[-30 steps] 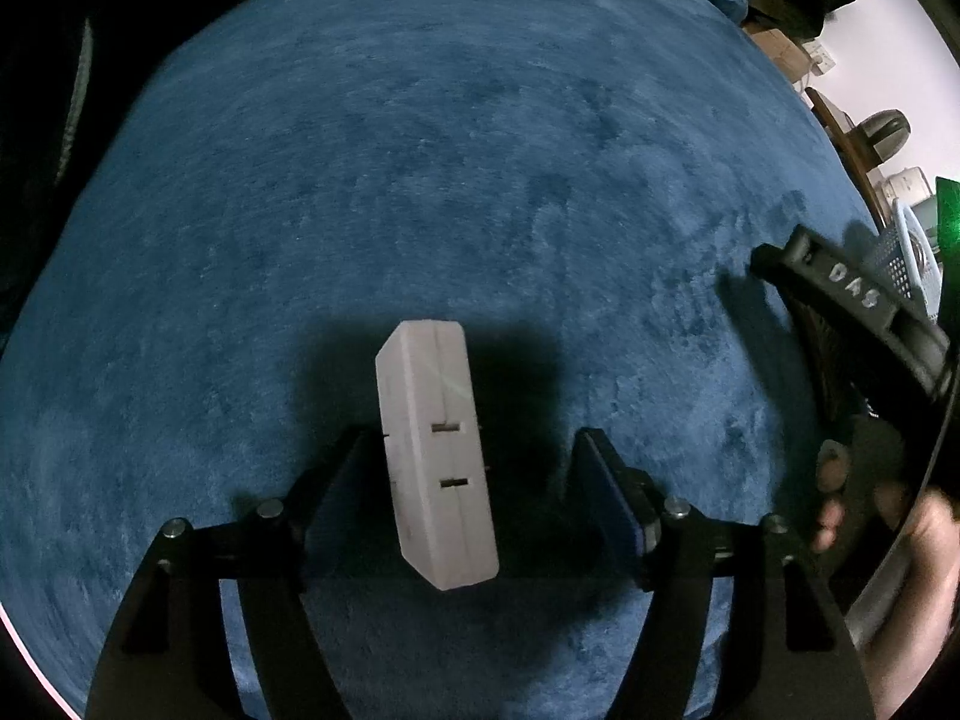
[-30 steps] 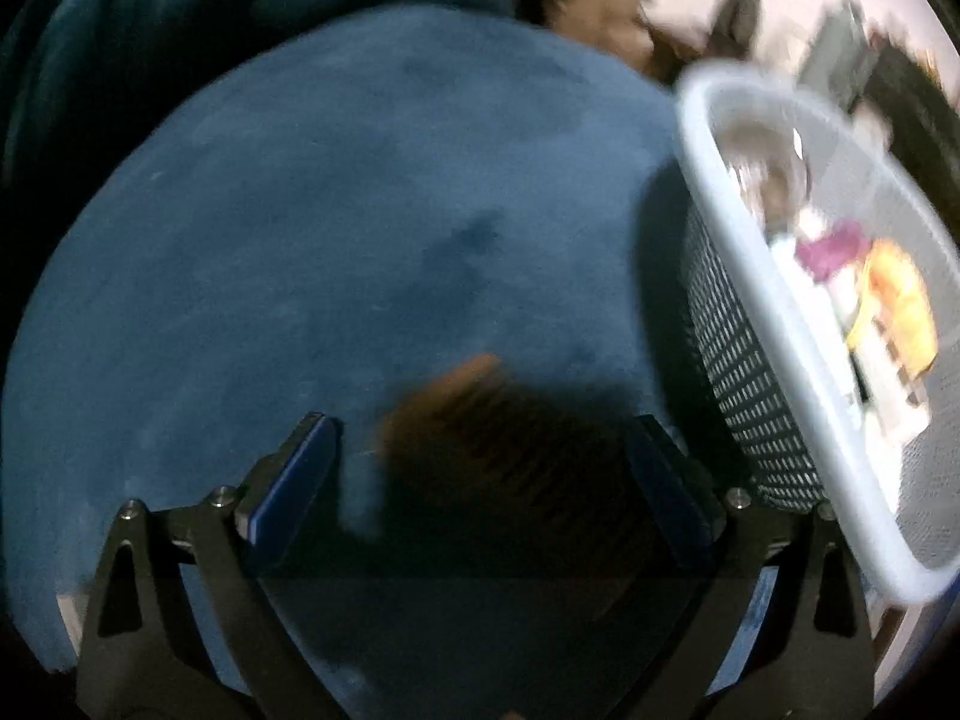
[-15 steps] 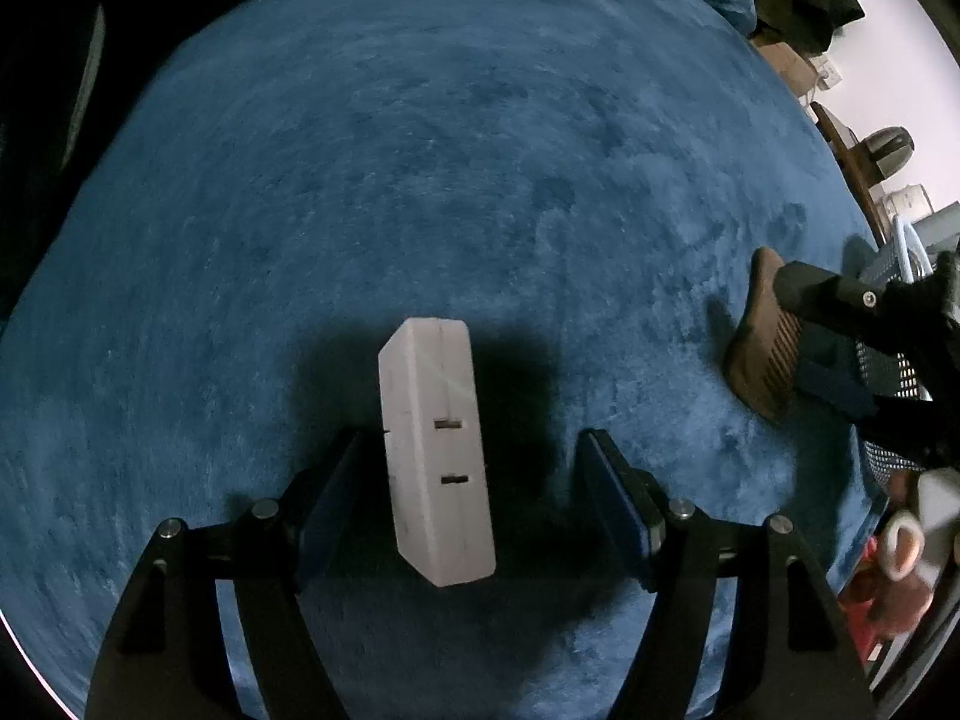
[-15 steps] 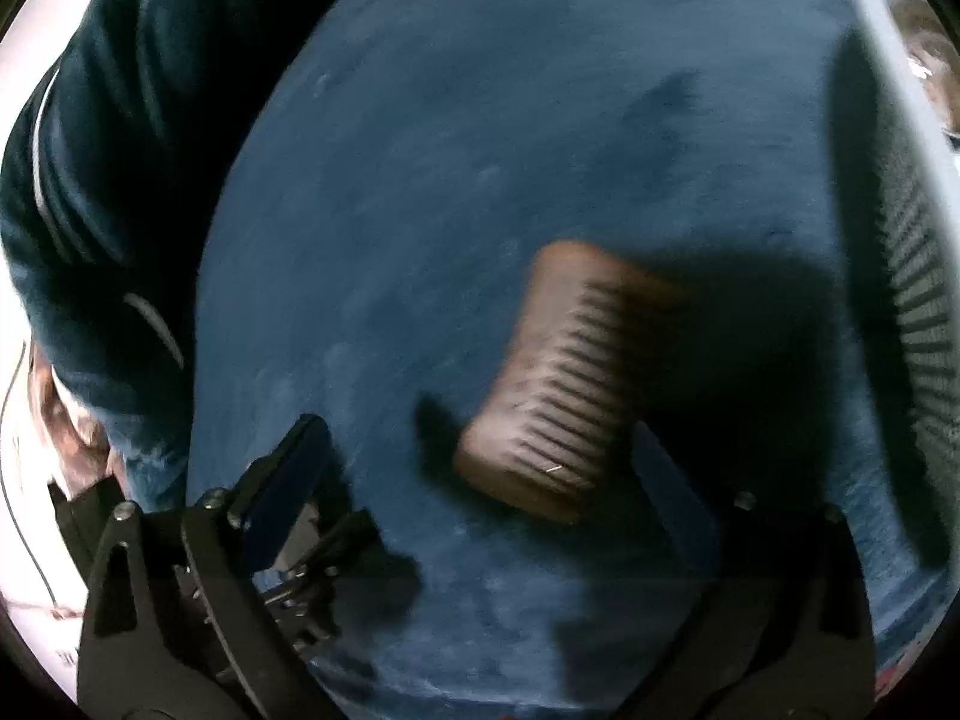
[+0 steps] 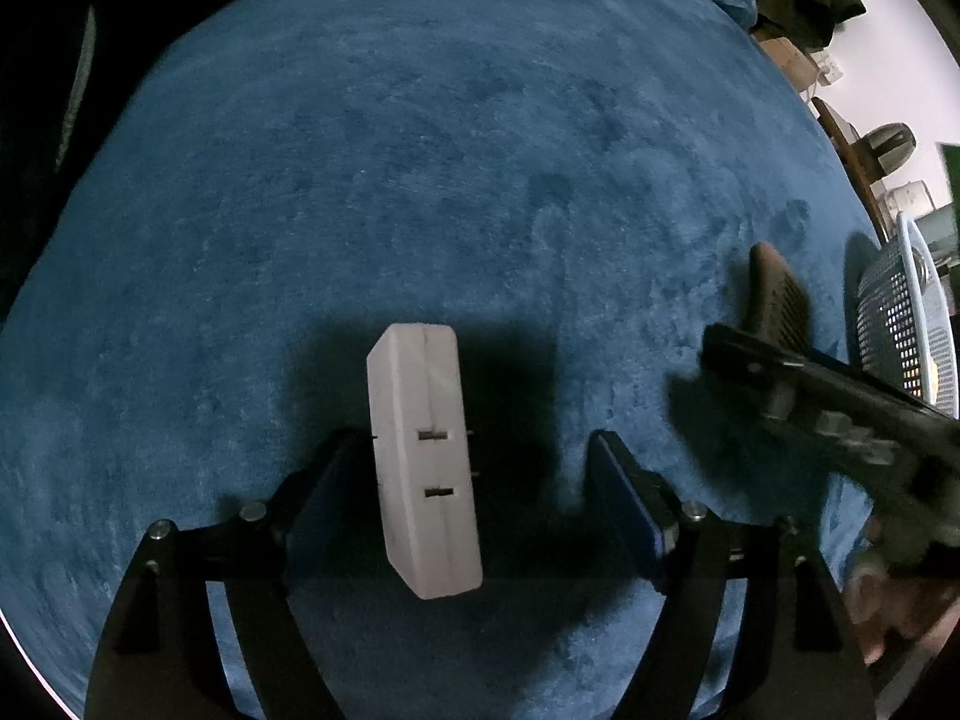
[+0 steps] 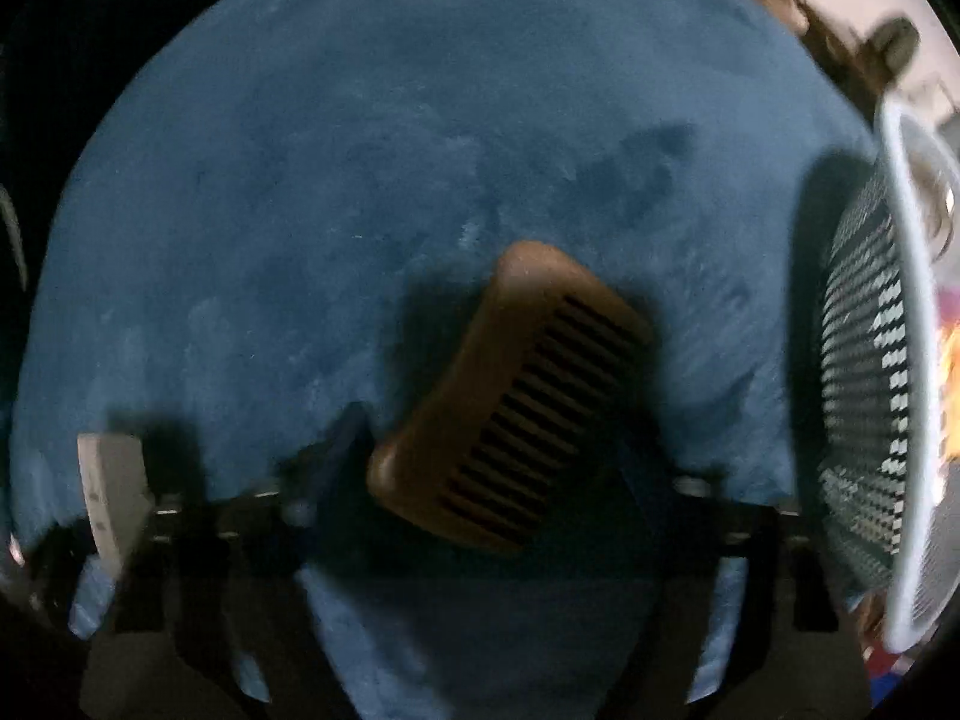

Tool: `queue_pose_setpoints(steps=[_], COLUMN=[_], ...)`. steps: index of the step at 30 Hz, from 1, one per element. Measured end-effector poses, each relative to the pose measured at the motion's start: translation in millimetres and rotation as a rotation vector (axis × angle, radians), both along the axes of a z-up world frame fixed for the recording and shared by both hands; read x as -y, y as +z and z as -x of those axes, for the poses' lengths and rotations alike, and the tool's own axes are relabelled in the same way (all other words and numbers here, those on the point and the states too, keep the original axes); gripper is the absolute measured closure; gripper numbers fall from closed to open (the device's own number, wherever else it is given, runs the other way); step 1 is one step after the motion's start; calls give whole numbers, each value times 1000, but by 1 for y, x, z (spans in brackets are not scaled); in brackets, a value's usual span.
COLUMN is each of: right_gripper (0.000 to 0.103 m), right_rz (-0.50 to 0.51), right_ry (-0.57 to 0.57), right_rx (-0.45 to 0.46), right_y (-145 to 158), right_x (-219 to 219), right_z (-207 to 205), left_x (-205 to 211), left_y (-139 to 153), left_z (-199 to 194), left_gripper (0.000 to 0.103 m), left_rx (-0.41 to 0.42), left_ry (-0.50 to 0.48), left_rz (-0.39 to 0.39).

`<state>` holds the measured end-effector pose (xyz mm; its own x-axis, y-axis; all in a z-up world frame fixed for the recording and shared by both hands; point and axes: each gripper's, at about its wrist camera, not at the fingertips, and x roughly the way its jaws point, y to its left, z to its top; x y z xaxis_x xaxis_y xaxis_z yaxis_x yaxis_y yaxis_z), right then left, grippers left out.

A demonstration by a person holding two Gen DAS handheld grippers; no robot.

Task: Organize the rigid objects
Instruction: 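Close the right tool on the wooden comb while the left tool holds the charger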

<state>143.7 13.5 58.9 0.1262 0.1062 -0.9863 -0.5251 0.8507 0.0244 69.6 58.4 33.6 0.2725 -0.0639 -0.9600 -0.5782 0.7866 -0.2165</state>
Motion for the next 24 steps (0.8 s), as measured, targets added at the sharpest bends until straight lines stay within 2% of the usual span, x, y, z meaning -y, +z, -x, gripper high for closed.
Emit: queue_pose_setpoints(steps=[5, 7, 8, 9, 10, 11, 14, 16, 19, 21, 22, 24], right_gripper=[36, 36, 37, 55, 78, 92, 90, 90, 76, 28, 22, 20], right_rz=[-195, -255, -269, -274, -268, -279, -257, -271, -272, -268, -261, -240], right_ry=[-73, -102, -108, -105, -92, -84, -64, -67, -89, -89, -92, -77], right_rx=[-180, -230, -243, -243, -243, -256, -239, -270, -261, -218, -197, -159], right_y=[14, 21, 23, 27, 31, 32, 36, 31, 22, 22, 22, 22], right_x=[23, 35, 40, 41, 40, 50, 41, 40, 48, 48, 45, 42], right_z=[-13, -15, -15, -13, -16, -19, -16, -18, -24, -23, -22, -22], left_x=[-3, -1, 0, -1, -2, -5, -13, -15, -17, -20, -20, -24], left_y=[-3, -1, 1, 3, 4, 6, 7, 9, 8, 6, 4, 2], left_z=[-2, -2, -1, 1, 3, 5, 10, 13, 17, 20, 23, 22], left_gripper=[21, 32, 44, 56, 61, 71, 73, 73, 73, 72, 72, 67], left_rx=[-4, -22, -30, -31, -27, -30, -21, -17, -12, -3, -2, -3], left_ry=[12, 0, -3, 2, 11, 20, 44, 53, 58, 68, 70, 68], left_rz=[14, -13, -28, -36, -32, -33, 2, -1, 5, 20, 24, 30])
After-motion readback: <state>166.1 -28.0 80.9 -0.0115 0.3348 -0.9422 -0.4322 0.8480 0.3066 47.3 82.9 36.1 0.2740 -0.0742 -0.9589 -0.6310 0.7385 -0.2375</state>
